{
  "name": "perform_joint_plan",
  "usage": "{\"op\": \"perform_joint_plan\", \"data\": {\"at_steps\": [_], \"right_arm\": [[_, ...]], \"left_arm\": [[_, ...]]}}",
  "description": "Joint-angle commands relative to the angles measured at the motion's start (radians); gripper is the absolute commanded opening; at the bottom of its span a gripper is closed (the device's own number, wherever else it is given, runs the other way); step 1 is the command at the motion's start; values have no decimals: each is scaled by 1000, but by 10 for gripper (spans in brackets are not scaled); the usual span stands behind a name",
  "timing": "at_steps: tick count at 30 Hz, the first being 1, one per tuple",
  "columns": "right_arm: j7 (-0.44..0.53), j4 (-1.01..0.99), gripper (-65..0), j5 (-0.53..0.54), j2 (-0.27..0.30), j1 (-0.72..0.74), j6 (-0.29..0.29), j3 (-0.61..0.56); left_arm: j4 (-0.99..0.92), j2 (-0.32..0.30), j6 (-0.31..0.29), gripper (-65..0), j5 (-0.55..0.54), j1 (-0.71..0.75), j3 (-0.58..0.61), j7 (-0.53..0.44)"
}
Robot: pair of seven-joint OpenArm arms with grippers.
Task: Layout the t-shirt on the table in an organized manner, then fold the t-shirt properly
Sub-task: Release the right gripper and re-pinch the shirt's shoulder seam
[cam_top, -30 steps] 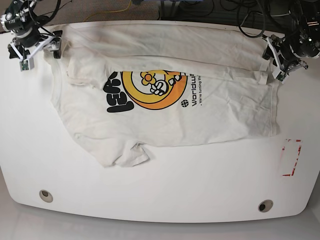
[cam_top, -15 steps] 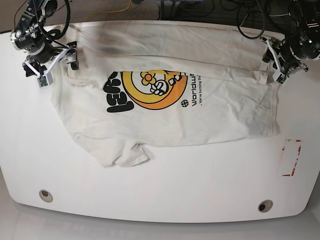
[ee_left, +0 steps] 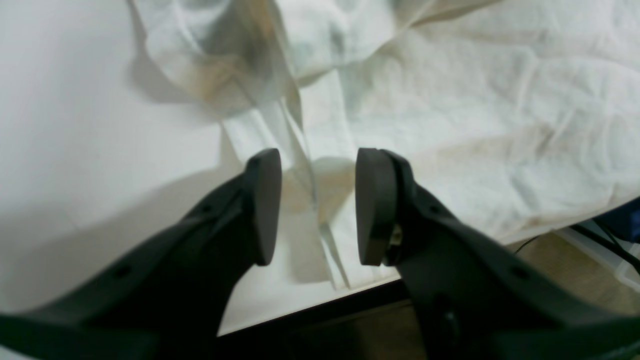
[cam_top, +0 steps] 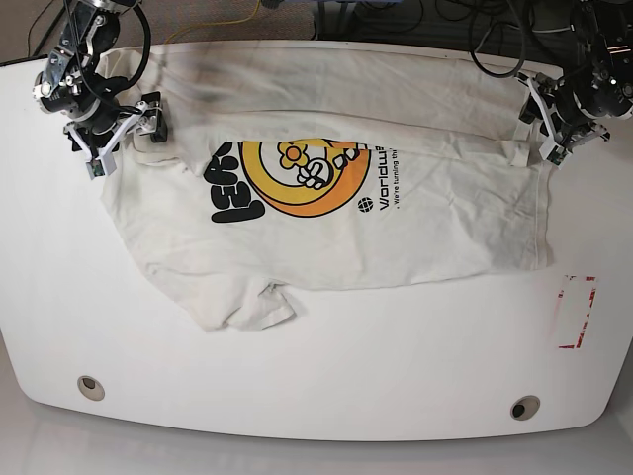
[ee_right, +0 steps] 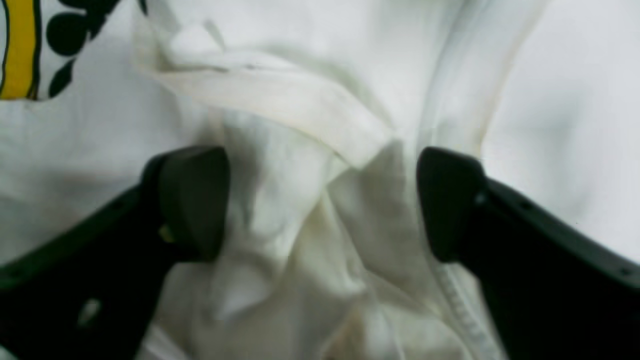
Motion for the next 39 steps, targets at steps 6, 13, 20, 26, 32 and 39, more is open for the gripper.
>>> {"op": "perform_joint_plan", "data": {"at_steps": [6,13,20,26,32,39], "right_arm": [[19,49,-466,12,19,17,1,5],[17,110,-563,12,19,18,1,1],[16,104,-563,12,26,51,1,1],[16,106,-569,12,51,61,1,-50],[16,104,-601,12,68,78,1,-76],[16,103,-650,12,71,97,1,-94]], "left_arm": [[15,-16,-1,-418,-4,-4,-7,-10],[12,-15,-1,-418,-4,-4,-5,-10],[12,-15,-1,-418,-2,-4,-2,-10],[12,-15,-1,-418,1,-4,-1,-10],[11,-15,-1,-418,2,-4,-1,-10],[11,-15,-1,-418,2,-4,-1,-10]]}}
